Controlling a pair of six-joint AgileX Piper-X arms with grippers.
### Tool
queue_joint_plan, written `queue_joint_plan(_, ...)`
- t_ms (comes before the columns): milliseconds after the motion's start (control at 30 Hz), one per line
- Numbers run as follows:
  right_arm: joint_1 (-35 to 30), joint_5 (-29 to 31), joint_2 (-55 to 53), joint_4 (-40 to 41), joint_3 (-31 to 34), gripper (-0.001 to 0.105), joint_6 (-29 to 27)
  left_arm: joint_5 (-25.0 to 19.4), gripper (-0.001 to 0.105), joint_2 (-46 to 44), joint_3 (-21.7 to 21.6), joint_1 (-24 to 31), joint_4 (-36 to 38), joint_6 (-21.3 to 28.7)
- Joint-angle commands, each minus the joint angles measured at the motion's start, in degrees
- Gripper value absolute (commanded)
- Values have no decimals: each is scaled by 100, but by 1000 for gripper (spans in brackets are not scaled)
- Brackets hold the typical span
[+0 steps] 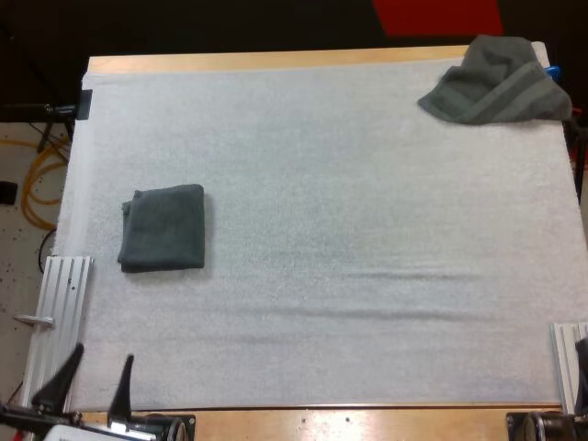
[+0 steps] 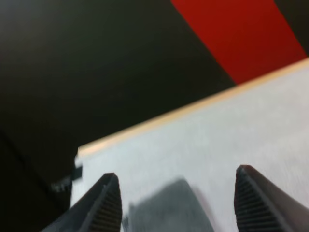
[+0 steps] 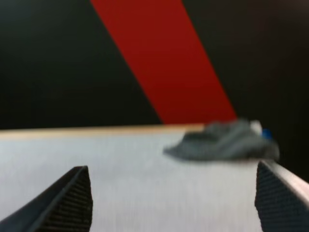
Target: Pick towel from pile fold and stack
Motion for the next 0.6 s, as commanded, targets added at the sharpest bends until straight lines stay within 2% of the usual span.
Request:
queue_joint_plan(0,-19,-8,-243,239,47,69,-11,-48,51,-247,17,-24,358,-30)
queue_joint_plan(67,-17,-8,-266,792,0,69,-11,-48,51,-604,7,-24,1023,-261)
queue_joint_plan(200,37,-14,-266,967,89,69,-23,-96,51,-853,-71,9,1918,-523)
queue_joint_plan(400,56,-11,-263,766,204,69,-60,-172,51,-845,-67,161,1646,-510)
queue_joint_plan(567,78,-26,-251,241,645,69,-60,-172,51,-835,297,160,957,-510)
